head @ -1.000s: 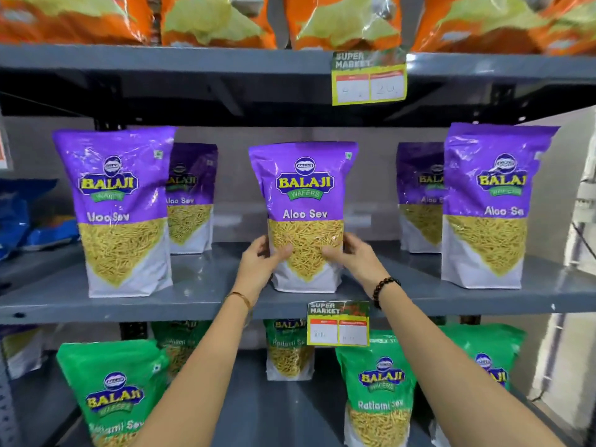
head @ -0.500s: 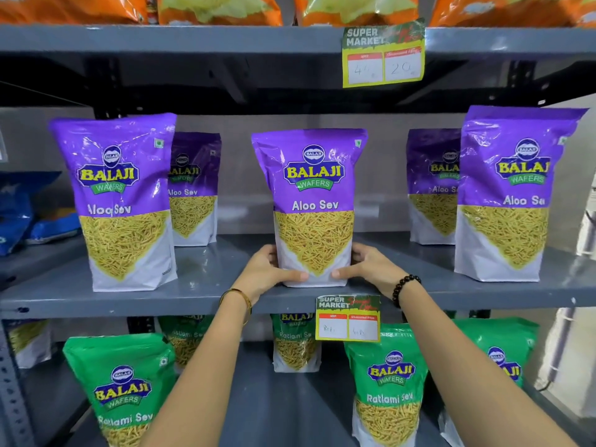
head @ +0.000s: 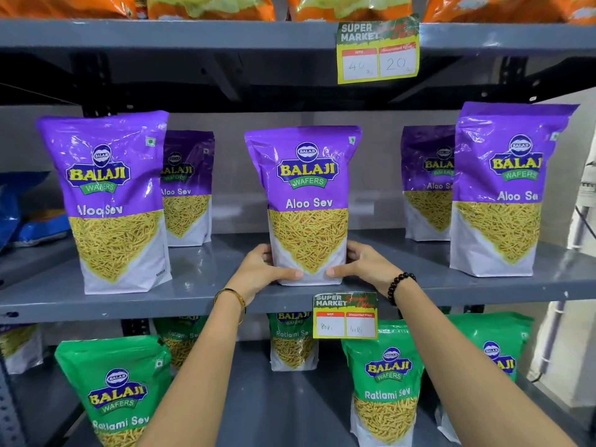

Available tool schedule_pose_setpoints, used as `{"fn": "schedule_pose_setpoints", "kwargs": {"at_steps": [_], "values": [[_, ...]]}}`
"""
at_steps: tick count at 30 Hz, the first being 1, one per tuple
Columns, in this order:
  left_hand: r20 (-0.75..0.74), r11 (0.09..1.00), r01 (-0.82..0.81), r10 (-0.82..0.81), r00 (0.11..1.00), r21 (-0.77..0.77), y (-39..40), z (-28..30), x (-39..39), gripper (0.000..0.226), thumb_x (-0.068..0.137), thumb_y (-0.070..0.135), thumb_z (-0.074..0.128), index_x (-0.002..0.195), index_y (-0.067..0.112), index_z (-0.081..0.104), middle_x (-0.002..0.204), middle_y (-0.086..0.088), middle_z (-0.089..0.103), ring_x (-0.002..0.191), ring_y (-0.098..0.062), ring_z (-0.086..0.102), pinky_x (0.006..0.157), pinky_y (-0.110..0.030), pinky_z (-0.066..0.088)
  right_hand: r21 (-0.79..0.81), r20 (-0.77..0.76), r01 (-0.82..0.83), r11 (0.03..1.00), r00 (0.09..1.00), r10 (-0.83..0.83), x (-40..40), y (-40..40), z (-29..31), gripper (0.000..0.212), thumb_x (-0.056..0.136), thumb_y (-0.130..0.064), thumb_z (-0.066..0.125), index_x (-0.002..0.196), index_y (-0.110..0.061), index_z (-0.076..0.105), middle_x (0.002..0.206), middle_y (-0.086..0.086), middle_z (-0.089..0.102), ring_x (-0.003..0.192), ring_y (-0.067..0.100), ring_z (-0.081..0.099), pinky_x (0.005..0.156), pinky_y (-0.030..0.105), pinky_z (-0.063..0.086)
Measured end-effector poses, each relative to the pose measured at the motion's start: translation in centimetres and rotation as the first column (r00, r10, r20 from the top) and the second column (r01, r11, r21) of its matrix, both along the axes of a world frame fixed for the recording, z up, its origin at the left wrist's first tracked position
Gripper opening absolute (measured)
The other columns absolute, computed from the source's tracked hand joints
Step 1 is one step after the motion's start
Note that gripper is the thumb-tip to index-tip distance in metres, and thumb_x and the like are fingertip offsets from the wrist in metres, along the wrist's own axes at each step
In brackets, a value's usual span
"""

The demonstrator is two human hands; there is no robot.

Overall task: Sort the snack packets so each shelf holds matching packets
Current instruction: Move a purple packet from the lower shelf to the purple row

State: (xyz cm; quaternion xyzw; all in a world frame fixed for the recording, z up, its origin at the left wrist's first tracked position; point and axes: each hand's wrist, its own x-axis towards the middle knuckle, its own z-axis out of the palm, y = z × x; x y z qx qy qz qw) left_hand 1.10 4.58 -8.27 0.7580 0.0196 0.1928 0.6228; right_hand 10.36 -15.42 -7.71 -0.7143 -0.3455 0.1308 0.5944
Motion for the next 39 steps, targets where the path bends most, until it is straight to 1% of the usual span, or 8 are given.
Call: {"fn": "schedule_pose_setpoints", "kwargs": {"at_steps": [9,22,25,27,30,33,36,39], "values": [[-0.02,0.999,-0.027,0.028,0.999,0.017,0.1,-0.2,0.2,0.064,0.055,0.005,0.085,0.109,0.012,0.05,0.11,-0.004,0.062,0.101,-0.02,0.06,0.08,-0.024,0.049,-0.005,0.009,0.007,1.0,1.0,-0.007,-0.4,-0.1,0.2,0.058,0.069,0.003,0.071,0.122,-0.008,0.053,0.12,0.01,0.064,0.11,0.021,0.06,0.083,0.018,0.053],[-0.007,1.0,-0.006,0.006,1.0,0.009,-0.2,0.1,-0.3,0.065,0.059,0.005,0.082,0.114,0.011,0.047,0.122,-0.009,0.059,0.104,-0.019,0.058,0.078,-0.019,0.049,0.04,0.002,0.006,0.999,1.0,-0.006,-0.2,-0.1,0.1,0.065,0.066,-0.001,0.075,0.126,-0.009,0.049,0.125,0.009,0.061,0.116,0.022,0.058,0.092,0.027,0.049],[0.077,1.0,-0.016,0.017,0.997,-0.016,-0.7,0.4,-1.0,0.068,0.064,0.005,0.079,0.122,0.008,0.045,0.128,-0.009,0.056,0.104,-0.015,0.056,0.079,-0.017,0.052,0.137,0.056,0.121,0.983,0.99,-0.13,-0.4,-0.2,0.0,0.077,0.061,-0.02,0.08,0.129,-0.01,0.046,0.131,0.007,0.057,0.121,0.02,0.052,0.096,0.03,0.046],[0.169,0.99,-0.137,0.137,0.976,-0.009,-1.2,0.1,-1.6,0.076,0.062,0.014,0.082,0.128,0.009,0.043,0.129,-0.003,0.052,0.114,-0.014,0.05,0.094,-0.021,0.044,0.234,0.072,0.248,0.94,0.96,-0.271,-1.1,-0.2,-0.5,0.08,0.063,-0.029,0.078,0.132,-0.009,0.043,0.137,0.01,0.051,0.126,0.019,0.048,0.106,0.038,0.041],[0.324,0.937,-0.349,0.325,0.888,0.017,-2.9,-1.5,-3.2,0.065,0.071,0.028,0.075,0.127,0.013,0.047,0.125,0.005,0.051,0.118,-0.009,0.046,0.1,-0.023,0.035,0.392,0.057,0.334,0.857,0.921,-0.385,-3.4,-1.1,-1.6,0.061,0.077,-0.018,0.069,0.131,-0.009,0.044,0.138,0.012,0.05,0.125,0.02,0.049,0.107,0.037,0.039],[0.413,0.869,-0.49,0.421,0.808,0.071,-5.6,-4.3,-5.5,0.046,0.083,0.03,0.062,0.126,0.017,0.049,0.124,0.012,0.049,0.116,-0.001,0.043,0.093,-0.006,0.031,0.481,0.054,0.354,0.802,0.901,-0.431,-6.3,-2.6,-3.3,0.049,0.082,-0.012,0.063,0.128,-0.011,0.047,0.132,0.01,0.053,0.122,0.017,0.052,0.102,0.029,0.041],[0.479,0.863,-0.493,0.388,0.787,0.111,-8.0,-8.3,-7.1,0.04,0.087,0.023,0.057,0.126,0.018,0.048,0.127,0.01,0.049,0.12,0.0,0.043,0.1,-0.003,0.03,0.544,0.069,0.388,0.744,0.863,-0.501,-8.6,-3.9,-6.5,0.039,0.081,-0.013,0.061,0.118,-0.018,0.052,0.124,0.006,0.059,0.117,0.011,0.056,0.099,0.022,0.043],[0.394,0.905,-0.407,0.334,0.856,0.119,-10.0,-12.4,-7.5,0.038,0.087,0.02,0.057,0.124,0.018,0.05,0.128,0.008,0.05,0.122,-0.003,0.044,0.103,-0.008,0.031,0.53,0.013,0.48,0.698,0.819,-0.573,-9.8,-4.9,-10.8,0.031,0.082,-0.007,0.06,0.111,-0.017,0.055,0.117,0.006,0.062,0.11,0.011,0.059,0.094,0.019,0.046]]}}
